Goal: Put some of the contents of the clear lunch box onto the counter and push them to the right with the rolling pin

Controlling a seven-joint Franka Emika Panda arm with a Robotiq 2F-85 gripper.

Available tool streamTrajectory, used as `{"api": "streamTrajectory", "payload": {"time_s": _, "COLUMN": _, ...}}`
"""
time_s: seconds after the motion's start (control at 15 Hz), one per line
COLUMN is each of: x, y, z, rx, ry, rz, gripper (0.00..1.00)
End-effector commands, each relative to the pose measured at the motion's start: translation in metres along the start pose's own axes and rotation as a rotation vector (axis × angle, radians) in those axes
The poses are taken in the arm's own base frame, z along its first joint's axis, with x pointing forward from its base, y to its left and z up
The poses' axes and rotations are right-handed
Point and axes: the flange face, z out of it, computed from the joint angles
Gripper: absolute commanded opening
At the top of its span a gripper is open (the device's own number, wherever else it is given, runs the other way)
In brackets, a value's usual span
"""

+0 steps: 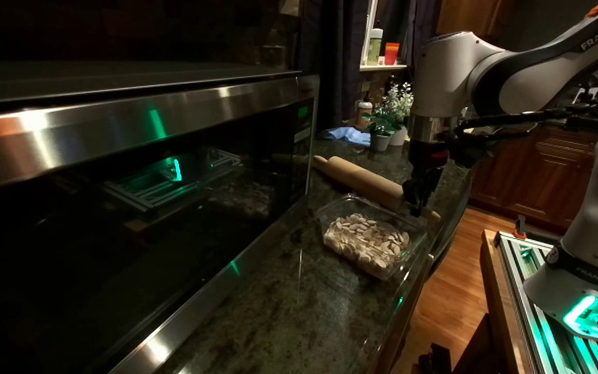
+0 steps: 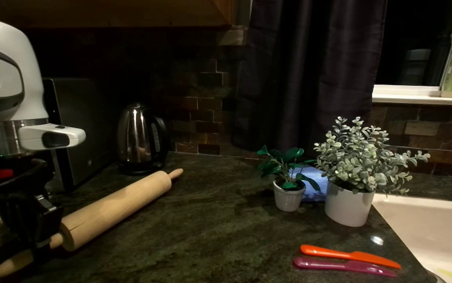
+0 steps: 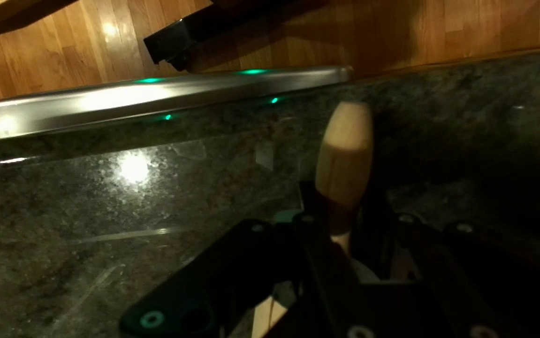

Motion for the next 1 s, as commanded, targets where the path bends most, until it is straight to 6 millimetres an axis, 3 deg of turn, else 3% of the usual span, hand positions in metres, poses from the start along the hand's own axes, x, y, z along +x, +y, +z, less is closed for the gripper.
{"api": "streamTrajectory", "payload": {"time_s": 0.0, "x": -0.004, "y": -0.008, "z": -0.002, "rx": 0.01, "ry": 0.013, "rz": -0.031, "gripper": 0.06}}
{"api": "streamTrajectory", "payload": {"time_s": 0.6, "x": -0.022, "y": -0.026, "z": -0.02, "rx": -0.017, "ry": 0.098, "rz": -0.109, "gripper": 0.06}}
{"api": "streamTrajectory", "payload": {"time_s": 0.93, "x": -0.019, "y": -0.026, "z": -0.014, "rx": 0.017, "ry": 0.058, "rz": -0.132, "gripper": 0.06}}
